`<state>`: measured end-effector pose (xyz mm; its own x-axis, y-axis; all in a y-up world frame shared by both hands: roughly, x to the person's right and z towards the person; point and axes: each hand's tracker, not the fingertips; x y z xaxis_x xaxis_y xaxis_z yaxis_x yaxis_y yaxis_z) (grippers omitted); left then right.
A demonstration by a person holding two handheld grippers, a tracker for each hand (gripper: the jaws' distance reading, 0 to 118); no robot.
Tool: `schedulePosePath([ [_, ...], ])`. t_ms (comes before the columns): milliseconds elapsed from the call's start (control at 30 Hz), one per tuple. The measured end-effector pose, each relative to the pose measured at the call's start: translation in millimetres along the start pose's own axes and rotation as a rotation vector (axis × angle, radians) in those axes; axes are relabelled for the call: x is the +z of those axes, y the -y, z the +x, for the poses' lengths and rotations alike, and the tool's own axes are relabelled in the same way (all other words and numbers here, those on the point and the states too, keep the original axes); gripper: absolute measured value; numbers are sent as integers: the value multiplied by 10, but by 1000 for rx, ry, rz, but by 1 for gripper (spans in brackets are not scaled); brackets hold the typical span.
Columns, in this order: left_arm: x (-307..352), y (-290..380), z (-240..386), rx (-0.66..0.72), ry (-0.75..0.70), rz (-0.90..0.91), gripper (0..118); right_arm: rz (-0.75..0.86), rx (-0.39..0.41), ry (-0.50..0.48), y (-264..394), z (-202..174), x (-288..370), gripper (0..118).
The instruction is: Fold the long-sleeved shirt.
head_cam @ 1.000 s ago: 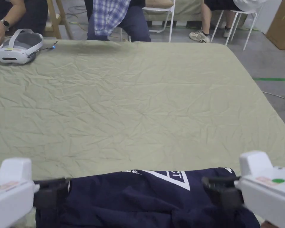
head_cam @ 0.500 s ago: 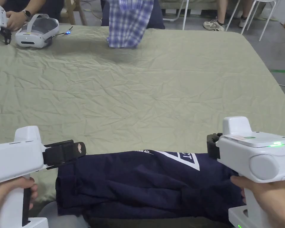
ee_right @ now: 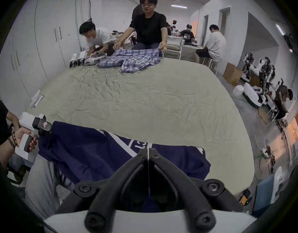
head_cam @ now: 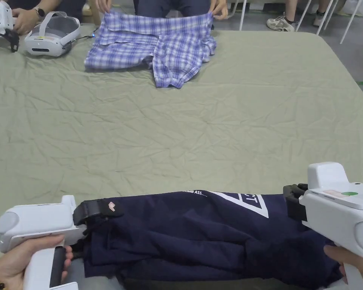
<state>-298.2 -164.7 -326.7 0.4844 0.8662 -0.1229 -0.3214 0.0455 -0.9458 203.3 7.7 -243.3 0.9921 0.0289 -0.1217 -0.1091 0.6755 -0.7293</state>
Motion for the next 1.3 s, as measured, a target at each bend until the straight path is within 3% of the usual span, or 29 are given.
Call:
schedulePosePath([
  [200,-468,-59,130,47,91,-123,111,-5,-11,-6,3,-4,2,0],
  [233,-494,-66,133,29,69,-135,105,-4,-14,-7,-2,-3,8,0],
  [267,-493,-77,172,-15,30,-148,87,-3,-16,-7,-5,2,9,0],
  [333,-430,-112,289,-85,-156,-123,20,-1,-21,-4,-8,13,10,0],
  [500,-234,-208,579,-233,-245,-63,20,2,-19,-3,-13,32,51,0],
  [733,291,-636,583,-188,-246,72,18,12,-27,6,-14,57,109,0],
  [833,532,-852,542,-221,-323,124,18,12,-32,10,-16,44,126,0],
  [1033,1297,-1183,316,-129,-462,287,18,3,-16,11,-44,-22,103,0],
  [1167,1466,-1201,344,-124,-454,253,18,8,-9,-4,-88,-86,52,0],
  [1300,1272,-985,702,-196,-319,205,18,17,-8,-18,-122,-147,15,0],
])
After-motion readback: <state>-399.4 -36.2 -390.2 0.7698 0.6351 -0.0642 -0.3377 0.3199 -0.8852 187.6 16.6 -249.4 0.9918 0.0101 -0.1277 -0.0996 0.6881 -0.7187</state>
